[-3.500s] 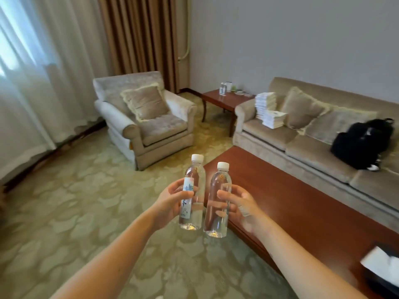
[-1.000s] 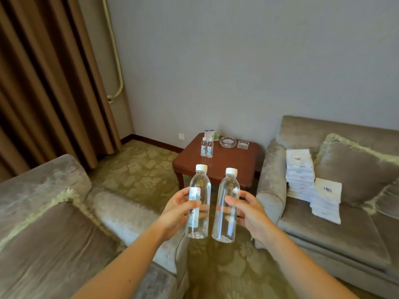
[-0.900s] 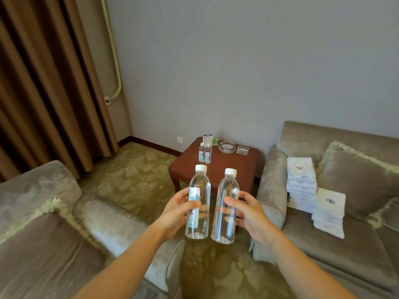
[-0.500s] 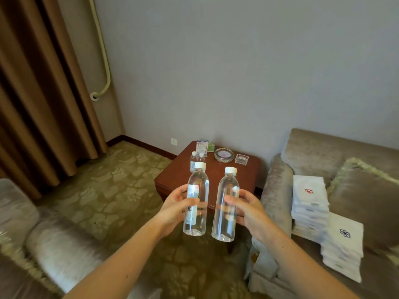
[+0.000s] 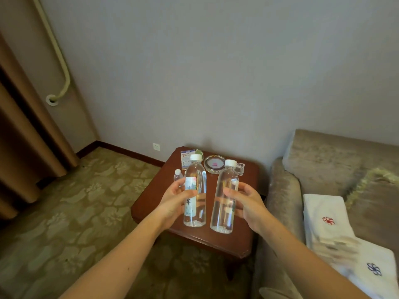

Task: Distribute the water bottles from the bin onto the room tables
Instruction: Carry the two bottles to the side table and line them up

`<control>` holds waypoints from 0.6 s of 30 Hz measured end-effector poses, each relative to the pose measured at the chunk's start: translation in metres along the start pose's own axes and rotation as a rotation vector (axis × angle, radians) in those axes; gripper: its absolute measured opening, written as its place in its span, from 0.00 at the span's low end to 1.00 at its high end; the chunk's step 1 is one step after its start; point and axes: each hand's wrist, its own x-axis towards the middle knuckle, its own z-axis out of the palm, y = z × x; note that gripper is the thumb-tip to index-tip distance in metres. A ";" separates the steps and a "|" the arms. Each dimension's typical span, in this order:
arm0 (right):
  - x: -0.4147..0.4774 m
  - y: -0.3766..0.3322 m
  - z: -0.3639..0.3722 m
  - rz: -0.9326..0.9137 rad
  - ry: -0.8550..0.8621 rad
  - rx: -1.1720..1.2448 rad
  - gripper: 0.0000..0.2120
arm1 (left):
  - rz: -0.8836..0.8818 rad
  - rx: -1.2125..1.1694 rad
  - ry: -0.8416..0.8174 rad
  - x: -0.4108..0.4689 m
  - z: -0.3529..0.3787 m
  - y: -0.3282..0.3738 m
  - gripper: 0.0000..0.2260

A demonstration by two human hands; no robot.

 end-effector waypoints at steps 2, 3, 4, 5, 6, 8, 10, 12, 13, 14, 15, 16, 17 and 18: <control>0.026 -0.001 -0.007 0.033 0.013 0.010 0.25 | -0.038 -0.011 0.005 0.030 0.000 -0.002 0.24; 0.039 -0.002 -0.010 0.045 0.024 0.013 0.26 | -0.054 -0.005 0.004 0.044 0.001 -0.002 0.24; 0.053 -0.002 -0.013 0.054 0.032 0.017 0.26 | -0.069 0.005 0.005 0.058 0.001 -0.003 0.25; 0.068 -0.002 -0.017 0.063 0.039 0.016 0.25 | -0.083 0.022 0.013 0.072 0.002 -0.003 0.27; 0.083 -0.001 -0.021 0.072 0.041 0.013 0.25 | -0.095 0.037 0.023 0.085 0.002 -0.004 0.29; 0.112 0.002 -0.030 0.089 0.042 0.011 0.24 | -0.116 0.054 0.043 0.112 0.003 -0.009 0.33; 0.142 0.006 -0.037 0.095 0.052 -0.002 0.22 | -0.135 0.074 0.054 0.140 0.004 -0.016 0.35; 0.171 0.018 -0.042 0.097 0.069 -0.038 0.22 | -0.134 0.104 0.059 0.168 0.002 -0.030 0.35; 0.184 0.027 -0.046 0.097 0.069 -0.050 0.21 | -0.128 0.113 0.057 0.182 0.000 -0.039 0.33; 0.198 0.038 -0.050 0.094 0.067 -0.059 0.21 | -0.118 0.123 0.059 0.196 -0.002 -0.051 0.31; 0.213 0.051 -0.055 0.089 0.066 -0.068 0.21 | -0.105 0.133 0.062 0.211 -0.006 -0.064 0.30; 0.226 0.064 -0.058 0.080 0.065 -0.077 0.22 | -0.095 0.139 0.061 0.226 -0.010 -0.079 0.30; 0.240 0.080 -0.061 0.069 0.064 -0.085 0.22 | -0.085 0.145 0.059 0.239 -0.015 -0.095 0.30; 0.252 0.096 -0.064 0.057 0.068 -0.087 0.23 | -0.074 0.149 0.060 0.252 -0.020 -0.112 0.30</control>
